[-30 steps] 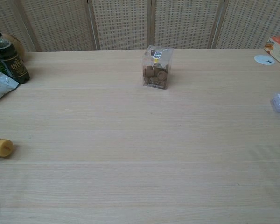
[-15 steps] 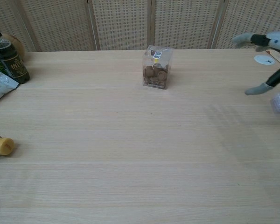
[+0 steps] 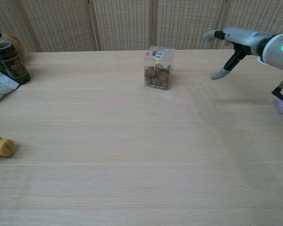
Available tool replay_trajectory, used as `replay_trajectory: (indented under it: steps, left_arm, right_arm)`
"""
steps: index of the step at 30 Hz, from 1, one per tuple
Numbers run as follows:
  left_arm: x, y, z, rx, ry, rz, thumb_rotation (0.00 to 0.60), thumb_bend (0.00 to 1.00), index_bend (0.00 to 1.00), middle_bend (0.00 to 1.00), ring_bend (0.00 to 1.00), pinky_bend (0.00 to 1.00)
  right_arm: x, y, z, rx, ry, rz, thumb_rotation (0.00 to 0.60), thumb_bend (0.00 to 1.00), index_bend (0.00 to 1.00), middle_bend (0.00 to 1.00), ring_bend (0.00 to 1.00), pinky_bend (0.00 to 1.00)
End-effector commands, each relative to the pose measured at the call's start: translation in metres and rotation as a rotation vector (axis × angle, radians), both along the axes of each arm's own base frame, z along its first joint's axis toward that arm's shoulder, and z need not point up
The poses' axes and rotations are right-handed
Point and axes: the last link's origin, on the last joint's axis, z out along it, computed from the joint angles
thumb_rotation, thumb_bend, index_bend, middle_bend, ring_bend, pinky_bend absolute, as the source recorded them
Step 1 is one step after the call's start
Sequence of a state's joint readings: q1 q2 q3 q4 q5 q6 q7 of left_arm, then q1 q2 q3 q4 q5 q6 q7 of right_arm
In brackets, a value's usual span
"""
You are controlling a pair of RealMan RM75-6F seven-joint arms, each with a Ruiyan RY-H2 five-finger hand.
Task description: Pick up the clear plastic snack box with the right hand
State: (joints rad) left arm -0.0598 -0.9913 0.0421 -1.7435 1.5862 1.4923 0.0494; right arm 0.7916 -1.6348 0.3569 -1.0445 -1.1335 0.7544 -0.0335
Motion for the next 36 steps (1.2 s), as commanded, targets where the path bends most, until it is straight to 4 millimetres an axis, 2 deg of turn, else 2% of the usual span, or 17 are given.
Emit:
replay_trajectory:
  steps: [1, 6, 14, 24, 31, 32, 33, 35, 36]
  left_arm:
    - [-0.001, 0.0, -0.002, -0.002, 0.006, 0.005, 0.6, 0.0, 0.0, 0.0, 0.0, 0.0]
    - [-0.002, 0.001, -0.007, -0.011, 0.022, 0.015, 0.6, 0.0, 0.0, 0.0, 0.0, 0.0]
    - [-0.003, 0.002, -0.01, -0.011, 0.038, 0.017, 0.6, 0.0, 0.0, 0.0, 0.0, 0.0]
    - [-0.004, 0.003, -0.013, -0.019, 0.044, 0.018, 0.6, 0.0, 0.0, 0.0, 0.0, 0.0]
    - [-0.002, 0.002, -0.012, -0.019, 0.038, 0.007, 0.6, 0.0, 0.0, 0.0, 0.0, 0.0]
    - [-0.002, 0.002, -0.012, -0.017, 0.035, 0.008, 0.6, 0.0, 0.0, 0.0, 0.0, 0.0]
    - [-0.002, 0.002, -0.011, -0.015, 0.033, 0.008, 0.6, 0.0, 0.0, 0.0, 0.0, 0.0]
    - [-0.002, 0.001, -0.01, -0.011, 0.032, 0.004, 0.6, 0.0, 0.0, 0.0, 0.0, 0.0]
    - [-0.002, 0.001, -0.01, -0.01, 0.032, 0.003, 0.6, 0.0, 0.0, 0.0, 0.0, 0.0]
  right_arm:
    - [0.018, -0.02, -0.017, 0.011, -0.023, -0.015, 0.6, 0.0, 0.0, 0.0, 0.0, 0.0]
    - [0.035, -0.034, -0.035, 0.018, 0.0, -0.003, 0.6, 0.0, 0.0, 0.0, 0.0, 0.0]
    - [0.051, -0.044, -0.062, 0.036, -0.022, -0.038, 0.6, 0.0, 0.0, 0.0, 0.0, 0.0]
    - [0.08, -0.046, -0.078, 0.049, -0.04, -0.002, 0.6, 0.0, 0.0, 0.0, 0.0, 0.0]
    - [0.084, -0.049, -0.087, 0.036, -0.02, -0.005, 0.6, 0.0, 0.0, 0.0, 0.0, 0.0]
    - [0.084, -0.048, -0.088, 0.026, -0.017, 0.005, 0.6, 0.0, 0.01, 0.04, 0.01, 0.02]
    - [0.084, -0.047, -0.088, 0.015, -0.016, 0.015, 0.6, 0.0, 0.05, 0.11, 0.06, 0.1]
    - [0.082, -0.046, -0.088, -0.011, -0.026, 0.029, 0.6, 0.0, 0.17, 0.32, 0.25, 0.32]
    - [0.081, -0.045, -0.087, -0.022, -0.035, 0.034, 0.6, 0.0, 0.22, 0.41, 0.33, 0.39]
